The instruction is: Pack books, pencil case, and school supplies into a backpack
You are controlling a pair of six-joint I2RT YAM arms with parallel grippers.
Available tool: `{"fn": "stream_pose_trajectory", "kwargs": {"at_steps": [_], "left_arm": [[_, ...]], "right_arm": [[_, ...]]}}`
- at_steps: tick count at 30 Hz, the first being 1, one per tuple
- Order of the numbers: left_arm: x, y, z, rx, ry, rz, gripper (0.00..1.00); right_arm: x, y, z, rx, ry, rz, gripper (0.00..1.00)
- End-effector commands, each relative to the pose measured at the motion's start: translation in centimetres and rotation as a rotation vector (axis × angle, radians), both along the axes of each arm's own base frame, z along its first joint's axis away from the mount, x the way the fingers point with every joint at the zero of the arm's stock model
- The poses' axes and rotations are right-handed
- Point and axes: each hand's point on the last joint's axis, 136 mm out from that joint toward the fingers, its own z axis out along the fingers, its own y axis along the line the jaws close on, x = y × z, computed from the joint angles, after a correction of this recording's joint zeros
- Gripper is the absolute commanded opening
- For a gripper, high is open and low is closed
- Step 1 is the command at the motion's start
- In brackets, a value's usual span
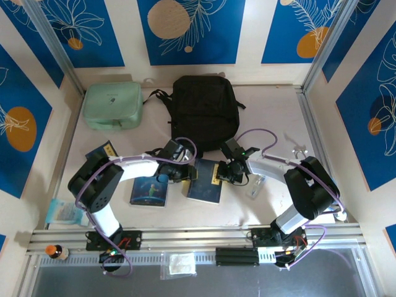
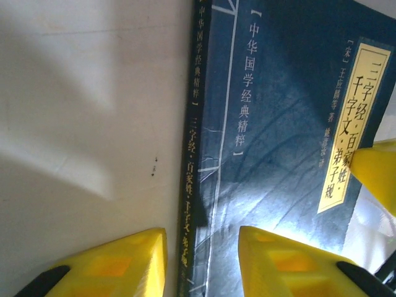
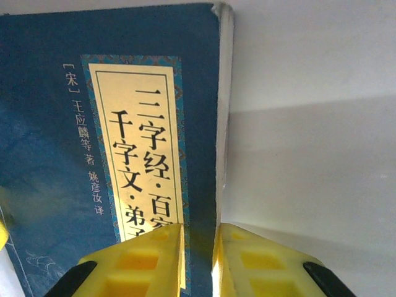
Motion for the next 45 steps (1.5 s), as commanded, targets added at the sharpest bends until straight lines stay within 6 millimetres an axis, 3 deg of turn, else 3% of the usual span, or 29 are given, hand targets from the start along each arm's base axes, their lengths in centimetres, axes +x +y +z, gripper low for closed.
{"fn": "stream_pose_trajectory", "kwargs": {"at_steps": [1, 6, 11, 15, 23, 30, 34, 39, 42, 45], "left_arm": [[-0.8, -1.7, -0.2, -0.091, 0.032, -0.027, 0.31], [-1.0, -2.4, 0.5, -0.148, 0.03, -0.046, 0.31], [-2.2, -3.7, 3.6, -0.311, 0.001, -0.129, 0.31], [-2.9, -3.6, 5.1, -0.381, -0.032, -0.133, 0.3], [-2.2, -2.8, 4.3, -0.373, -0.036, -0.012, 0.3], [-1.9, -2.0, 4.6, -0.379, -0.064, 0.049, 0.16], [-2.1, -1.5, 6.4, -0.354, -0.126, 0.005, 0.01], [-1.6, -1.7, 11.4, -0.372, -0.283, -0.089, 0.0], [-0.2, -1.6, 14.9, -0.365, -0.375, -0.096, 0.0], [2.3, -1.2, 17.7, -0.359, -0.447, -0.052, 0.0]], "right_arm": [[-1.4, -0.8, -2.0, -0.04, 0.09, -0.022, 0.19], [-1.3, -0.7, -2.2, -0.031, 0.097, -0.028, 0.18], [-1.5, -0.8, -2.2, -0.026, 0.091, -0.028, 0.18], [-1.6, -0.5, -2.1, 0.004, 0.073, -0.017, 0.18], [-1.8, 0.6, -1.2, 0.115, 0.023, 0.008, 0.18], [-1.9, -0.1, -0.3, 0.124, -0.024, -0.014, 0.23], [-0.7, -1.1, 1.8, 0.131, -0.104, -0.05, 0.38], [1.5, -1.7, 6.4, 0.223, -0.25, -0.093, 0.61], [3.3, -2.1, 9.7, 0.264, -0.375, -0.109, 0.71], [5.3, -2.8, 12.3, 0.289, -0.44, -0.145, 0.74]]}}
